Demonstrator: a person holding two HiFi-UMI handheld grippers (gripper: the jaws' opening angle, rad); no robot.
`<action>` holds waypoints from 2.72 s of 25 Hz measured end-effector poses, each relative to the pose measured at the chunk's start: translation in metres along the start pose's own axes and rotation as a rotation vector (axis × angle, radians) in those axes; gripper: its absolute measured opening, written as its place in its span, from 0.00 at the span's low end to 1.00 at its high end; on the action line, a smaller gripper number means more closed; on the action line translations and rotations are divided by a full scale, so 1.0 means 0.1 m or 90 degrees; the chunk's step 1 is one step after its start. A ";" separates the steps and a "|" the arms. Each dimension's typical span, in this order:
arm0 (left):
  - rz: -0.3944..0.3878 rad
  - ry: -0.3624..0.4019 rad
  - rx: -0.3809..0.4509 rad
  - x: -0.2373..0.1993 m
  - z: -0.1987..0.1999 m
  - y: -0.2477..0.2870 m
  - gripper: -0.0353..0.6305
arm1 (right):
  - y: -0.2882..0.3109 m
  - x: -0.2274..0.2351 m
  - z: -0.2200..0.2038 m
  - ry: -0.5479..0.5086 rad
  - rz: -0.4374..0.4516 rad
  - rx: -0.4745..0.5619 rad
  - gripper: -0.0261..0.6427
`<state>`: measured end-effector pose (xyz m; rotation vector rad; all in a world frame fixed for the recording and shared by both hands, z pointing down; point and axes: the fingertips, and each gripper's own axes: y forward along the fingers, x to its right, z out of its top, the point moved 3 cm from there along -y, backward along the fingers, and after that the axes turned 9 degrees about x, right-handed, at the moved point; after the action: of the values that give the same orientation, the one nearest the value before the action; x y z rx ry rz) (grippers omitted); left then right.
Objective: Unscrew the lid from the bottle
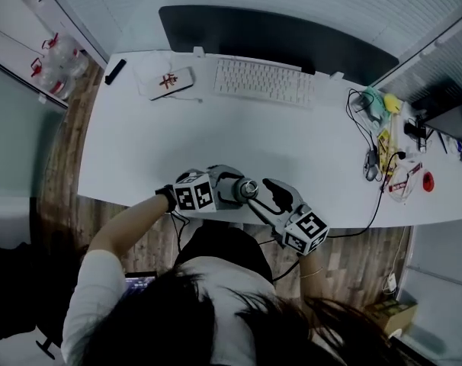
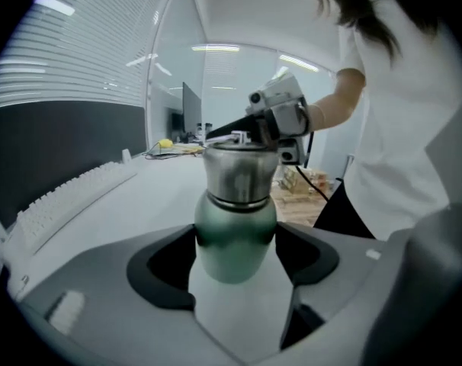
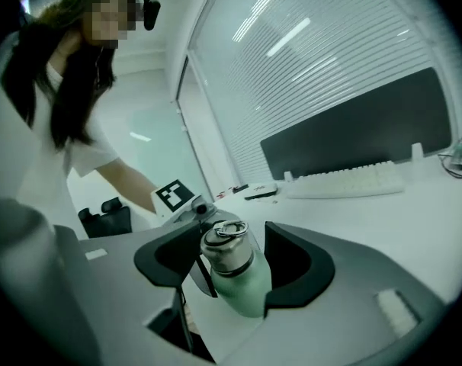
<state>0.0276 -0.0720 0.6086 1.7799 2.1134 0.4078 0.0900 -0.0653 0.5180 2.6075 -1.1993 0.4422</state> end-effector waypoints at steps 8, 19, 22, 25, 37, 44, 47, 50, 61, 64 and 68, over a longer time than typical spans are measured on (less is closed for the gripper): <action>0.182 -0.083 0.040 0.10 -0.04 0.01 0.62 | 0.03 -0.19 -0.17 -0.001 -0.141 0.052 0.39; 0.233 -0.114 0.052 0.13 -0.01 0.02 0.62 | 0.14 -0.17 -0.27 -0.056 -0.148 0.027 0.40; 0.211 -0.103 0.053 0.14 -0.02 0.00 0.62 | 0.14 -0.16 -0.26 -0.059 -0.094 0.010 0.39; 0.159 -0.080 0.050 0.13 -0.03 -0.02 0.62 | 0.15 -0.16 -0.25 -0.068 -0.012 -0.018 0.39; -0.102 0.036 -0.001 0.06 -0.05 -0.10 0.62 | 0.28 -0.17 -0.20 -0.132 0.271 -0.134 0.39; -0.132 0.045 0.004 0.03 0.01 -0.11 0.62 | 0.29 -0.16 -0.14 -0.134 0.306 -0.146 0.39; -0.121 0.046 0.001 0.05 0.01 -0.12 0.62 | 0.28 -0.19 -0.05 -0.117 0.296 -0.139 0.39; -0.097 0.033 -0.009 0.04 -0.07 -0.12 0.62 | 0.25 -0.17 -0.01 -0.114 0.278 -0.121 0.39; 0.017 0.002 0.030 -0.02 0.19 -0.56 0.62 | 0.07 -0.18 0.44 -0.092 0.167 -0.023 0.39; 0.047 0.011 0.049 -0.04 0.35 -0.66 0.62 | 0.02 -0.21 0.52 -0.109 0.143 -0.012 0.39; 0.086 0.017 0.083 -0.05 0.59 -0.77 0.62 | -0.04 -0.27 0.64 -0.131 0.118 0.005 0.39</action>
<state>-0.0142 -0.0903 0.5228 2.0083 2.0877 0.3371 0.0879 -0.0655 0.4485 2.6095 -1.5150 0.2142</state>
